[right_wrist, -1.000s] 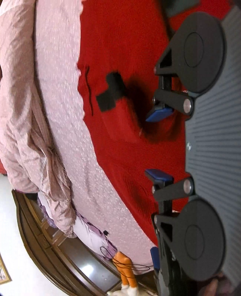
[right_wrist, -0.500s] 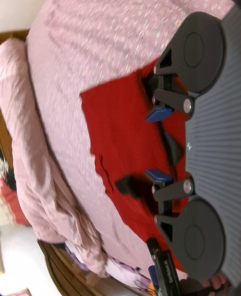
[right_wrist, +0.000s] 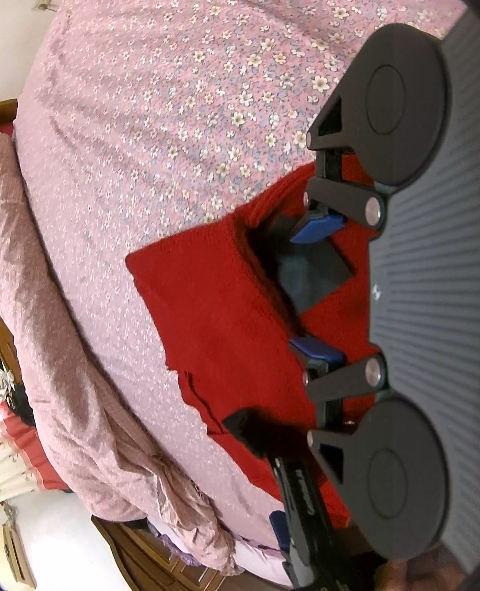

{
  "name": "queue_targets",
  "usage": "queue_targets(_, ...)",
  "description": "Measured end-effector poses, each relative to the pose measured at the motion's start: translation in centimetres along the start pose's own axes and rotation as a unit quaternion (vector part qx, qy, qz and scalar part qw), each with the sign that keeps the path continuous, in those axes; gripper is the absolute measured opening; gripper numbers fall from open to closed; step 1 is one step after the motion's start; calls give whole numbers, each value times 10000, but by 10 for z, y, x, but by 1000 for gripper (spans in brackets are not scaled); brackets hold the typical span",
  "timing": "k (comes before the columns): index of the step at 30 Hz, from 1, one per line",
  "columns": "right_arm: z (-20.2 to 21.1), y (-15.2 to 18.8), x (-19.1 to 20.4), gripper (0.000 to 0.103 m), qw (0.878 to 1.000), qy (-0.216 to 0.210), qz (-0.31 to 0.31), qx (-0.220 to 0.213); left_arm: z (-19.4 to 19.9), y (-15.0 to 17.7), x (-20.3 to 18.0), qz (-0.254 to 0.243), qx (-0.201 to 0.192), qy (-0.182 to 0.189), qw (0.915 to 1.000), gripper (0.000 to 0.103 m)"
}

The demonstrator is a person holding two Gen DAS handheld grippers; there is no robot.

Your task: Fold small clothes

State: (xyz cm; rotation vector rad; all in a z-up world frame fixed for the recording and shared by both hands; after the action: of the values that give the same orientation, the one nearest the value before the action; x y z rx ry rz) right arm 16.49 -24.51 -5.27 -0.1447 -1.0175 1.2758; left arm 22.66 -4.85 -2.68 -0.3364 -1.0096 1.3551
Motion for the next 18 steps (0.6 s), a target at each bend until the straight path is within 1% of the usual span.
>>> queue_targets(2, 0, 0, -4, 60, 10000, 8, -54, -19, -3, -1, -3, -6, -102, -13, 9999, 99)
queue_targets(5, -2, 2, -7, 60, 9999, -5, -136, -9, -7, -1, -4, 45, -159, 36, 9999, 87)
queue_targets(7, -4, 4, -8, 60, 9999, -23, -159, 26, -7, 1, -1, 83, -124, -16, 9999, 71)
queue_targets(9, -5, 6, -7, 60, 9999, -35, -143, 52, -9, 4, 6, 182, -10, -83, 9998, 62)
queue_targets(10, -6, 7, -6, 60, 9999, -38, -127, 60, -9, 7, 11, 273, 51, -88, 9996, 60)
queue_targets(12, -7, 8, -5, 60, 9999, -40, -91, 65, -8, 14, 23, 470, 147, -111, 9987, 60)
queue_targets(18, -10, 10, -5, 60, 9999, -40, -88, 92, -5, 40, 62, 762, 338, -486, 9953, 60)
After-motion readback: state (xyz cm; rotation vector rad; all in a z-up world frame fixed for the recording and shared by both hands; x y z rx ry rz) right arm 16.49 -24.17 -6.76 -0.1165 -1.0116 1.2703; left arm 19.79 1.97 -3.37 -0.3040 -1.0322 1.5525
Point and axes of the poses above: each gripper's, at about its wrist camera, not at the fingertips, and z roughly against the way its jaws point, x to its left, y to its underside, the point moved 5 cm from there along -z, roughly the way its jaws point, and after that the axes turned 13 degrees about -y, right-handed, at the moved point
